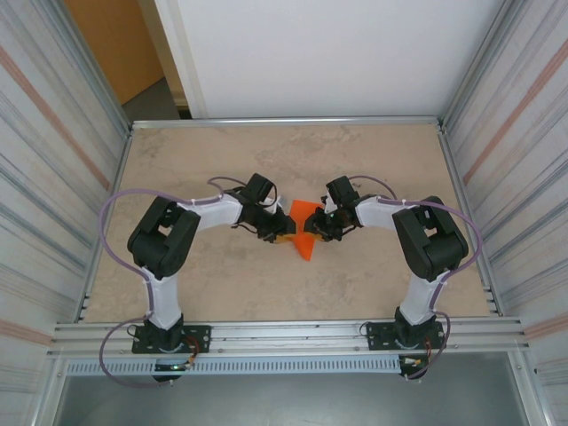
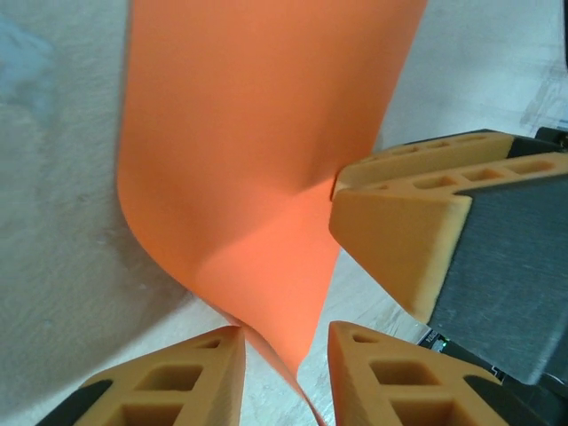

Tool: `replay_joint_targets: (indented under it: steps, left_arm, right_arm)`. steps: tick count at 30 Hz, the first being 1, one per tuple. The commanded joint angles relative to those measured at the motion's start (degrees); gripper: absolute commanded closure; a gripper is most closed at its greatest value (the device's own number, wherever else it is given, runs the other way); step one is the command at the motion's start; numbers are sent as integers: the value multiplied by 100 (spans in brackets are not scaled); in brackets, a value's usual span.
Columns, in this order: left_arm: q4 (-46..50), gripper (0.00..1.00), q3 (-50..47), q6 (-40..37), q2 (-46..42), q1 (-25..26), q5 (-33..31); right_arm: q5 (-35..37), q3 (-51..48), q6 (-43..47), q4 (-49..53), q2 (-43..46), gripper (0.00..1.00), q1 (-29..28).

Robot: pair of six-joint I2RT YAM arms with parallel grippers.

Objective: Fold a paper plane with a square sheet of paper (pick it up from the middle)
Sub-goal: Third fold the triangle at the center of the table.

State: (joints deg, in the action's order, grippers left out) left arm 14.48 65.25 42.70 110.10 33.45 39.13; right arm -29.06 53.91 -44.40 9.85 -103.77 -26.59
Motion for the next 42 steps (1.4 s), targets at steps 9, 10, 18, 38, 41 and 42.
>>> replay_joint_targets:
  steps: [9,10,18,38,41,42]
  left_arm:
    - [382,66,235,-95,187,-202,411]
    - [397,65,219,-88,182,-198,406]
    - [418,68,383,-237,372,-214,554]
    - [591,77,908,-604,877,-426,829]
    - [591,84,873,-596,867,-418,852]
    - [599,87,867,-596,852,-419,860]
  right_arm:
    - [281,-172,70,239,-47,70,17]
    - [278,-173,66,246,-49,70,22]
    - [252,-141,121,133,-25,70,17]
    - [253,-331,383,-214,222,66,13]
    - [319,-329,502,-190,367,65,13]
    - [343,-336,556,-210,439,64,13]
